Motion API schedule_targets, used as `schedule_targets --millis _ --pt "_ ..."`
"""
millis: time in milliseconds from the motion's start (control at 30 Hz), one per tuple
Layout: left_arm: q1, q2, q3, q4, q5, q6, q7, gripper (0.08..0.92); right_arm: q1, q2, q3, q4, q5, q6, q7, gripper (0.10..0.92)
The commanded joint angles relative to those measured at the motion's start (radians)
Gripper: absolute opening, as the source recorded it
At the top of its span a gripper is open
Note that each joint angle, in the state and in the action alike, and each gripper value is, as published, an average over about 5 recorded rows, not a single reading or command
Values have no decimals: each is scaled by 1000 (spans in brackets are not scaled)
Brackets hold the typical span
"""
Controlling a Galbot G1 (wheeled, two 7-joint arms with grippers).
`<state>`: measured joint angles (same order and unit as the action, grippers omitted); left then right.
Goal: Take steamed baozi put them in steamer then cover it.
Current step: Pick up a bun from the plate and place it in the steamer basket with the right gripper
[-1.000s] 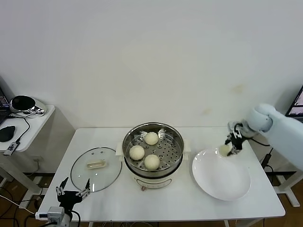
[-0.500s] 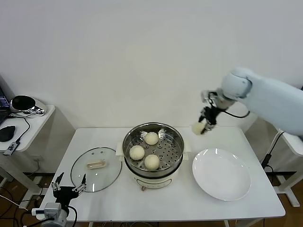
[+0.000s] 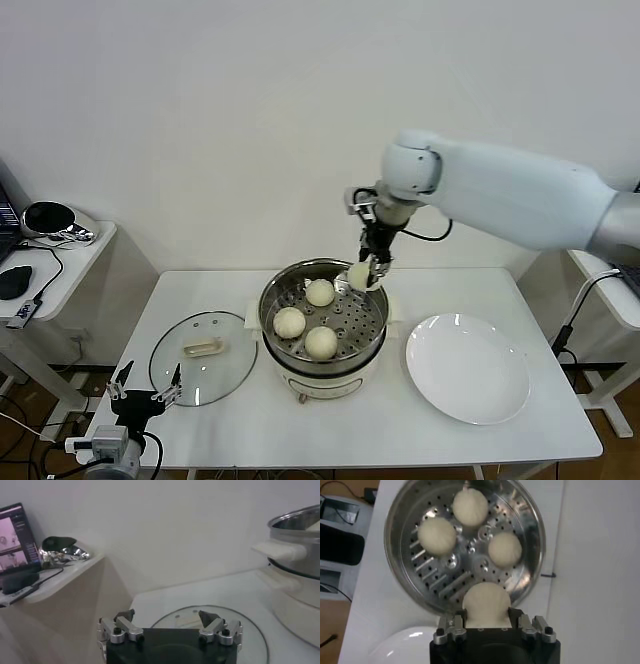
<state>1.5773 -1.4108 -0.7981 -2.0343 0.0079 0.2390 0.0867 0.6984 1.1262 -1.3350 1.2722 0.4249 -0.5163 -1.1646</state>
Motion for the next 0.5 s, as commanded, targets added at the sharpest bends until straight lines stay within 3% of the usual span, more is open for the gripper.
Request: schedule_targets --millis 33,500 --pt "8 3 -4 -4 -3 -1 -1 823 -83 118 -32 -66 -43 -23 23 535" --pt "8 3 -7 -2 -7 -2 -1 823 -164 99 -26 -76 -146 -20 24 535"
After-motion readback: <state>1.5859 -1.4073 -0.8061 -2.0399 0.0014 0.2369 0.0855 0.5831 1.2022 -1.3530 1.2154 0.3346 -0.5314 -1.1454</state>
